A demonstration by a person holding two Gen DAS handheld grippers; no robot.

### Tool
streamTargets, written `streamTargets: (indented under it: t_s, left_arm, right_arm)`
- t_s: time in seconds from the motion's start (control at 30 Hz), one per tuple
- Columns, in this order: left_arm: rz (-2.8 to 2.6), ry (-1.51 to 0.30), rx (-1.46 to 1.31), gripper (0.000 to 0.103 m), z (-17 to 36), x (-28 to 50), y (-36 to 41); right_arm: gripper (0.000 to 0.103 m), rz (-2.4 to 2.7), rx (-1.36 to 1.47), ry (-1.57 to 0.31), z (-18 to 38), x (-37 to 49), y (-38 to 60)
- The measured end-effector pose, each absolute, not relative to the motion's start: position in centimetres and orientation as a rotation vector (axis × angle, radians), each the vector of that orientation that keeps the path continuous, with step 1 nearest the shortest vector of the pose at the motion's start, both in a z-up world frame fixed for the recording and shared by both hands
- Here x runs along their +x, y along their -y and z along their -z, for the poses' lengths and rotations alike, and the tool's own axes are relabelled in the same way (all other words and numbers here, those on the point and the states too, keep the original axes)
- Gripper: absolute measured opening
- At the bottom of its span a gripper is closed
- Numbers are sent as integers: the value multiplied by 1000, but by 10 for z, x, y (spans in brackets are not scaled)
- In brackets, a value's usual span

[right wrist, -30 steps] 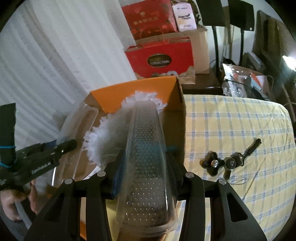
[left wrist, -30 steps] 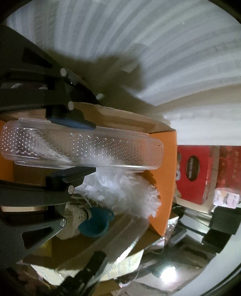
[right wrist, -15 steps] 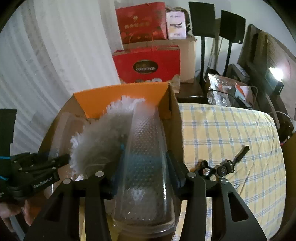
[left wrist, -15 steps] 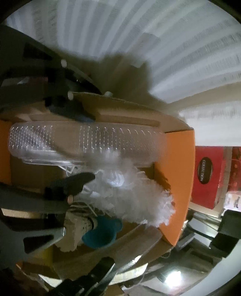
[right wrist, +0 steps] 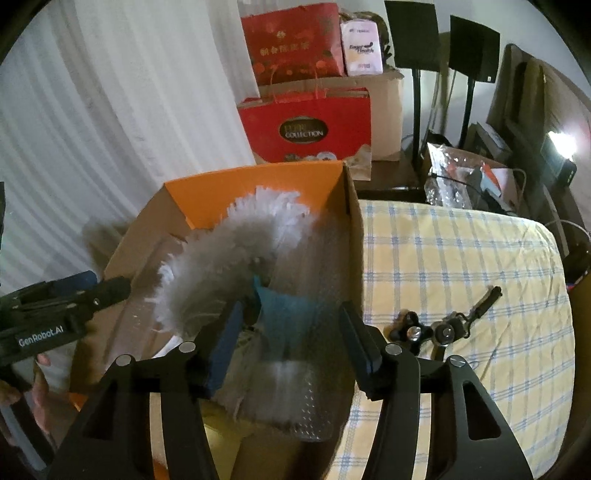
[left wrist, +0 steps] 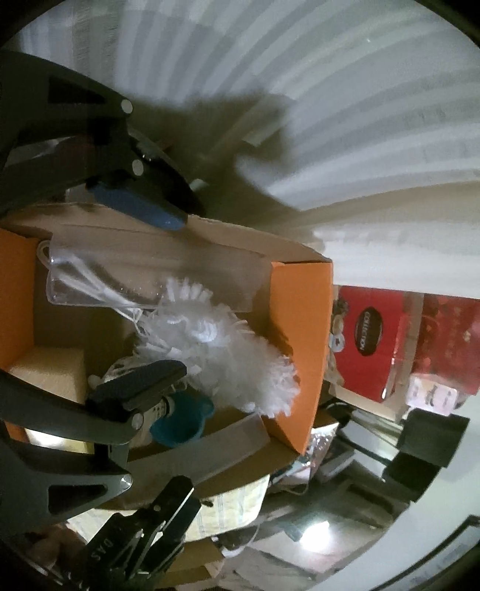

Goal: Organize objects
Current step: 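Open both tools to release the tray and bag inside the box, then move the right tool to the black star knob and grasp it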

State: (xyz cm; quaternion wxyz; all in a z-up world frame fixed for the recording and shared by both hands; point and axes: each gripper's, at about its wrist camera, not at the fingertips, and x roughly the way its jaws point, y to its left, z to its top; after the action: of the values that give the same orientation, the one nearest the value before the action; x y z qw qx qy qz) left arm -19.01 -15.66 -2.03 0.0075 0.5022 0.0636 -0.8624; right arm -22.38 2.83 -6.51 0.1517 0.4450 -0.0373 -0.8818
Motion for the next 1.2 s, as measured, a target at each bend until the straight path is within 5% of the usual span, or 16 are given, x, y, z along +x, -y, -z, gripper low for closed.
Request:
streamTargets:
  t_s: [0.37, 0.47, 0.63, 1.2]
  left_arm:
    - [2734, -271, 1579, 72, 9, -178, 149]
    - [2763, -312, 1573, 92, 8, -174, 141]
    - [2787, -336, 1584, 93, 5, -171, 124]
    - [2925, -304, 1620, 103, -9, -167, 42]
  right_arm:
    - [62, 2503, 1252, 121, 52, -209, -41]
    - [65, 2516, 1240, 124, 45, -204, -51]
    - [79, 2558, 1209, 151, 32, -195, -79]
    - [80, 2660, 1242, 178, 25, -181, -164]
